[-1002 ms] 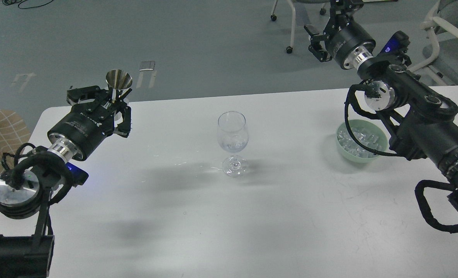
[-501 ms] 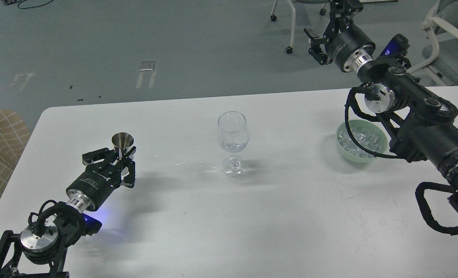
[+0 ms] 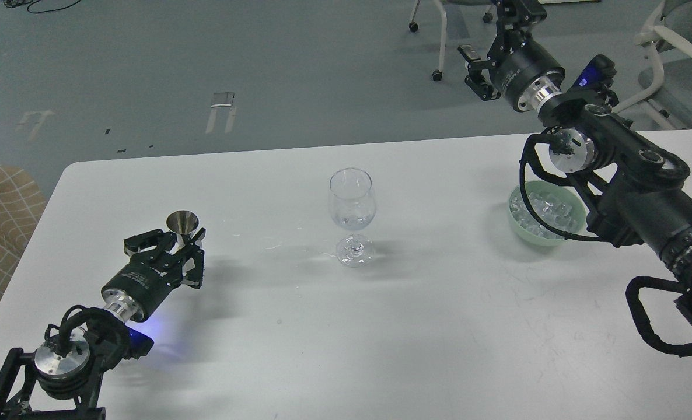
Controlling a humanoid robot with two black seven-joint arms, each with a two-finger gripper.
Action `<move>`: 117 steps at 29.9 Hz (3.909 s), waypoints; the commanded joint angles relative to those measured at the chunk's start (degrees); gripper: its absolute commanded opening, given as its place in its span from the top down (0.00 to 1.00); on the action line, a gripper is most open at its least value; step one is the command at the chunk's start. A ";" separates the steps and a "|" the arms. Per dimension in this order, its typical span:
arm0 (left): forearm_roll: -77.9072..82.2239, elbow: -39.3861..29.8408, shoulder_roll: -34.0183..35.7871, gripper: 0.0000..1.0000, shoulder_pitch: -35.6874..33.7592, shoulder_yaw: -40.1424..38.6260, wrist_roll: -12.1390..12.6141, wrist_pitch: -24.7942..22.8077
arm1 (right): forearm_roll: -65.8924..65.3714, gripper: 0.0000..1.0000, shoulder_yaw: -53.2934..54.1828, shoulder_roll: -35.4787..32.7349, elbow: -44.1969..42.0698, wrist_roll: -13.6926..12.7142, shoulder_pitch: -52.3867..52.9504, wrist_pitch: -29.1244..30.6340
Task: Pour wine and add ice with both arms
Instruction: 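Bring the jigger back down to the table with the left gripper, then open the left gripper, release the jigger, and raise the left arm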
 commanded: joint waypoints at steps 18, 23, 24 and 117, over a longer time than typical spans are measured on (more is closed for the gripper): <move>1.13 1.35 0.35 0.46 -1.07 0.29 -1.33 0.10 | 0.00 0.00 0.00 -0.31 -0.09 0.00 -0.09 0.00; 1.22 1.35 0.44 0.28 -1.06 0.29 -1.33 0.28 | 0.08 0.00 0.09 -0.31 0.00 0.00 0.00 0.00; 1.22 1.35 0.44 0.27 -1.06 0.29 -1.33 0.28 | 0.00 0.00 0.09 -0.22 0.00 0.00 0.00 0.00; 29.96 28.77 20.04 0.02 -26.99 17.43 -41.24 -18.76 | -1.14 0.00 -9.56 -8.11 7.37 0.09 -0.70 0.00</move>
